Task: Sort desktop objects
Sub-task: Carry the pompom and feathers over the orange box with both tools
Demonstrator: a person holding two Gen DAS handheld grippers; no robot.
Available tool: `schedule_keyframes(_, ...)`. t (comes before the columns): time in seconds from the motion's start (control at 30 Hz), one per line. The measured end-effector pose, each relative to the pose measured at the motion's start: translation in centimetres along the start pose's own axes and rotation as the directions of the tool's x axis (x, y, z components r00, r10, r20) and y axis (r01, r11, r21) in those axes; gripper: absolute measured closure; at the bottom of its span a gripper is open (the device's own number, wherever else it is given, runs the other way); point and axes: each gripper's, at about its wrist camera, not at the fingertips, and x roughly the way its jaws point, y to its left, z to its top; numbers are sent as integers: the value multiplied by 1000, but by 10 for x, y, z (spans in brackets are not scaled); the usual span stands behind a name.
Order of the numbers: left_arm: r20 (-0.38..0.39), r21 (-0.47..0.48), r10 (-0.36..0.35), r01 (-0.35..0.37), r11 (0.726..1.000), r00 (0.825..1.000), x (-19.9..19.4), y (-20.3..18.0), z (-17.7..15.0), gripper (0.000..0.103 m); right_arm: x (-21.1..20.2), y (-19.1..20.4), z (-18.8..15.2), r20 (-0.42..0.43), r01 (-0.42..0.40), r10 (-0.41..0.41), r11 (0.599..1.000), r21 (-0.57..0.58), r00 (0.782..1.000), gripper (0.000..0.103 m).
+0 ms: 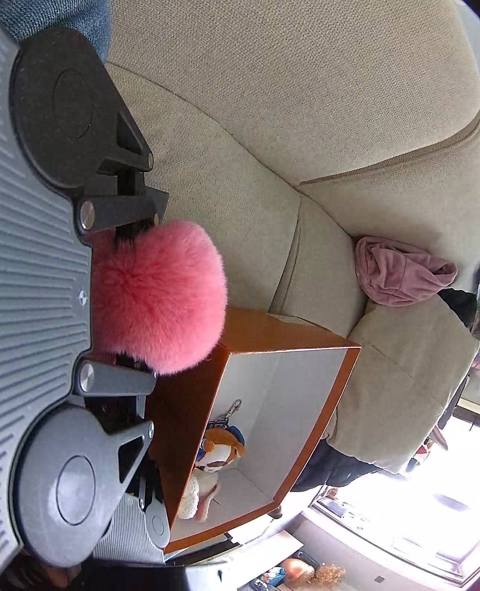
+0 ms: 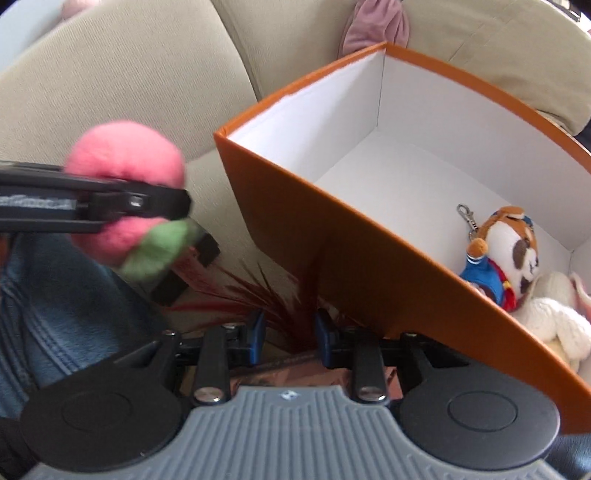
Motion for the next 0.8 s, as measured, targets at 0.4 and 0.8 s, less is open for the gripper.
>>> schedule_keyframes(0.4,13,-27,-26,26,999,1000,-5,10,-1,55,2,11,-4,-16,47,-47,998,-47,999,103)
schedule_keyframes(0.8,87,62,-109,104,993,990,-44,-24,13,55,-101,7,-28,280,47,-56,998,39,958,103)
